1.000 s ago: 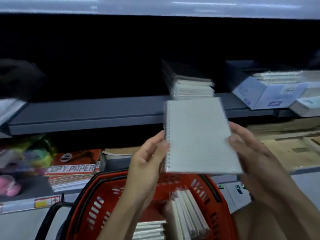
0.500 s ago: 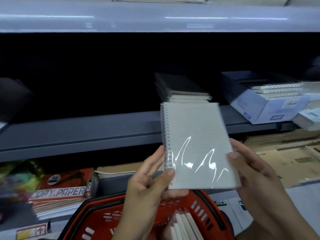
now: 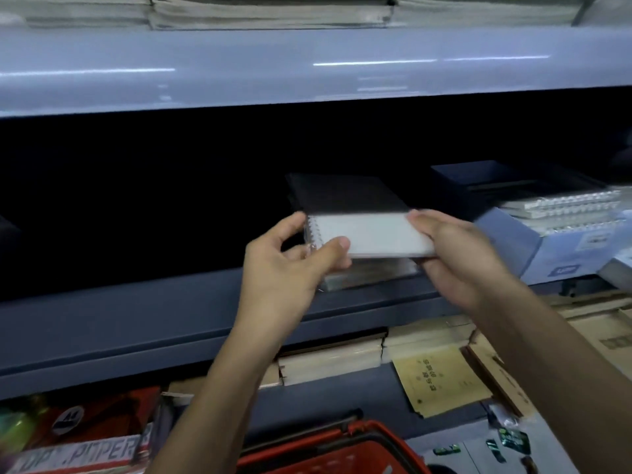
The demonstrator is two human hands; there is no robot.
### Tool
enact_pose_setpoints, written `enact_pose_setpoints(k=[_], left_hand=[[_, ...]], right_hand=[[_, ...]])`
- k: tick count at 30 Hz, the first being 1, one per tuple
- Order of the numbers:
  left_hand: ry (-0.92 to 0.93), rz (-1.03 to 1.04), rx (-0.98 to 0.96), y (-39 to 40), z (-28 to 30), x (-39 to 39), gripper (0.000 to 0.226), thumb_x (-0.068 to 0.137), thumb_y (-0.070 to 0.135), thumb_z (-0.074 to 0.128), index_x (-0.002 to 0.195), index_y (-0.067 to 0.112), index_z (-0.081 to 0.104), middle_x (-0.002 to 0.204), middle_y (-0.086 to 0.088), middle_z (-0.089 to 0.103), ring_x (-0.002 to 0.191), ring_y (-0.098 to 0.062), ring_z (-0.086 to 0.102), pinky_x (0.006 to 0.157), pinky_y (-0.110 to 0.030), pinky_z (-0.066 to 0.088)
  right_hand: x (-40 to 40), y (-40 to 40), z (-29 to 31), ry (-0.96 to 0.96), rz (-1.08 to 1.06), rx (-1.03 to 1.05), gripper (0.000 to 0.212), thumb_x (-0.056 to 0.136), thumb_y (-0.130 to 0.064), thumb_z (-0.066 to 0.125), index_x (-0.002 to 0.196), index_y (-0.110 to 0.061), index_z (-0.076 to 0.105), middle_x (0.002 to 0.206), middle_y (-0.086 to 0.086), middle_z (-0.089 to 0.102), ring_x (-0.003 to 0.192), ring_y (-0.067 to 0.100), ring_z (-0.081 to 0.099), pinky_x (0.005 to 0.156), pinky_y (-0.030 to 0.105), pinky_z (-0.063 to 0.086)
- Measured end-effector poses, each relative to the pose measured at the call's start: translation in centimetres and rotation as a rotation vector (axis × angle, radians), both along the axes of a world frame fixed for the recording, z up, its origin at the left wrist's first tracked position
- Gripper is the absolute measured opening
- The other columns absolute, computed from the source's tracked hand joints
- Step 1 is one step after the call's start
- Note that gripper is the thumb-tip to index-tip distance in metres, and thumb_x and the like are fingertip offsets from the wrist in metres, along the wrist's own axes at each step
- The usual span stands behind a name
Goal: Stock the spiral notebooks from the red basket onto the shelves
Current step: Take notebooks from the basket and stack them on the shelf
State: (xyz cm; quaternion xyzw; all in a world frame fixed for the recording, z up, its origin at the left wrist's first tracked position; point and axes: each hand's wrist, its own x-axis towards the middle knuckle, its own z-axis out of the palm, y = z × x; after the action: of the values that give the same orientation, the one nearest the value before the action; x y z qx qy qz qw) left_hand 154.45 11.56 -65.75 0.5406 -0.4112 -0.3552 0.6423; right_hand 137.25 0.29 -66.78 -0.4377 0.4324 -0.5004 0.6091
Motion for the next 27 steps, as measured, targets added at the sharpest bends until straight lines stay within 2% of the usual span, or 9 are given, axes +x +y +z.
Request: enact_pose_setpoints(k=[2,4,8,15,18,21,24,25,27], left_hand=[[-0.171,0.092,0.048,-1.3,-0.2,0.3,0.080,0.074,0.038,0.085,0.142,0.013,0.049,0.078,-0.002,0.079,0.080,-0.009,0.075,0.061,-0.002,0.046],[-0.308,0.149,0.029,-1.9,-0.6,0.2,0.080,0.073,0.046,0.083,0.138,0.012,0.054,0.073,-0.004,0.076,0.069,0.000,0.071,0.059,0.002,0.042],[-0.505,0.241,-0.091,-1.7,-1.9,0.1,0.069,0.071,0.053,0.082,0.128,0.019,0.066,0.101,0.008,0.062,0.075,-0.010,0.065,0.071,-0.006,0.046],[-0.542,0.298,-0.160,-1.8,-3.4,-0.5,0.053,0.078,0.049,0.079,0.124,0.024,0.070,0.110,0.025,0.058,0.078,-0.012,0.062,0.074,-0.025,0.055],[-0.523,0.360,-0.113,-3.1,-3.4,-0.5,0.047,0.078,0.051,0.078,0.115,0.023,0.072,0.098,0.015,0.057,0.074,-0.009,0.060,0.071,-0.020,0.053],[-0.520,0.409,-0.003,-4.8,-3.5,-0.1,0.034,0.081,0.054,0.074,0.079,0.021,0.066,0.082,-0.002,0.058,0.076,0.000,0.055,0.067,-0.001,0.039],[-0.456,0.425,0.057,-6.3,-4.2,0.9,0.045,0.083,0.053,0.071,0.061,0.023,0.046,0.077,-0.013,0.062,0.067,-0.012,0.058,0.066,-0.028,0.051],[-0.447,0.418,0.057,-6.4,-4.4,1.1,0.046,0.084,0.053,0.071,0.061,0.023,0.046,0.077,-0.016,0.063,0.066,-0.015,0.057,0.063,-0.028,0.050],[-0.462,0.408,0.060,-5.8,-4.4,1.3,0.042,0.086,0.049,0.071,0.064,0.021,0.049,0.078,-0.016,0.063,0.075,0.001,0.054,0.064,-0.005,0.039]], right_hand=[[0.9,-2.5,-0.4,0.052,-0.016,0.038,0.006,0.092,-0.011,0.065,0.096,-0.007,0.067,0.094,0.010,0.072,0.093,0.021,0.069,0.087,0.037,0.059],[1.0,-4.2,-0.7,0.120,-0.055,0.029,0.028,0.085,-0.021,0.071,0.107,-0.005,0.065,0.108,0.015,0.071,0.110,0.031,0.066,0.101,0.049,0.051],[-0.9,-1.8,-0.4,0.371,0.001,-0.155,0.067,0.075,-0.060,0.075,0.125,-0.017,0.063,0.115,0.005,0.071,0.101,0.025,0.071,0.083,0.044,0.059],[-3.4,1.7,-3.1,0.310,-0.003,-0.309,0.044,0.073,-0.032,0.072,0.115,-0.019,0.069,0.092,0.008,0.076,0.076,0.015,0.068,0.075,0.027,0.060],[-2.0,0.1,-3.2,0.313,-0.120,-0.341,0.035,0.080,-0.031,0.076,0.111,-0.016,0.073,0.077,0.009,0.072,0.062,0.011,0.059,0.064,0.021,0.055],[-0.1,-2.0,-3.0,0.342,-0.183,-0.338,0.017,0.086,-0.025,0.076,0.092,-0.010,0.076,0.058,-0.003,0.061,0.051,0.007,0.051,0.054,0.026,0.044],[1.3,-3.5,-3.4,0.336,-0.251,-0.308,0.012,0.085,-0.025,0.076,0.092,-0.015,0.077,0.043,-0.019,0.055,0.039,-0.004,0.046,0.053,0.024,0.036],[1.4,-3.7,-3.5,0.336,-0.260,-0.306,0.013,0.084,-0.027,0.077,0.094,-0.017,0.076,0.042,-0.020,0.054,0.038,-0.005,0.046,0.052,0.023,0.035],[1.4,-3.5,-3.5,0.341,-0.267,-0.310,0.018,0.084,-0.031,0.076,0.097,-0.019,0.074,0.043,-0.019,0.052,0.040,-0.003,0.046,0.054,0.024,0.035]])
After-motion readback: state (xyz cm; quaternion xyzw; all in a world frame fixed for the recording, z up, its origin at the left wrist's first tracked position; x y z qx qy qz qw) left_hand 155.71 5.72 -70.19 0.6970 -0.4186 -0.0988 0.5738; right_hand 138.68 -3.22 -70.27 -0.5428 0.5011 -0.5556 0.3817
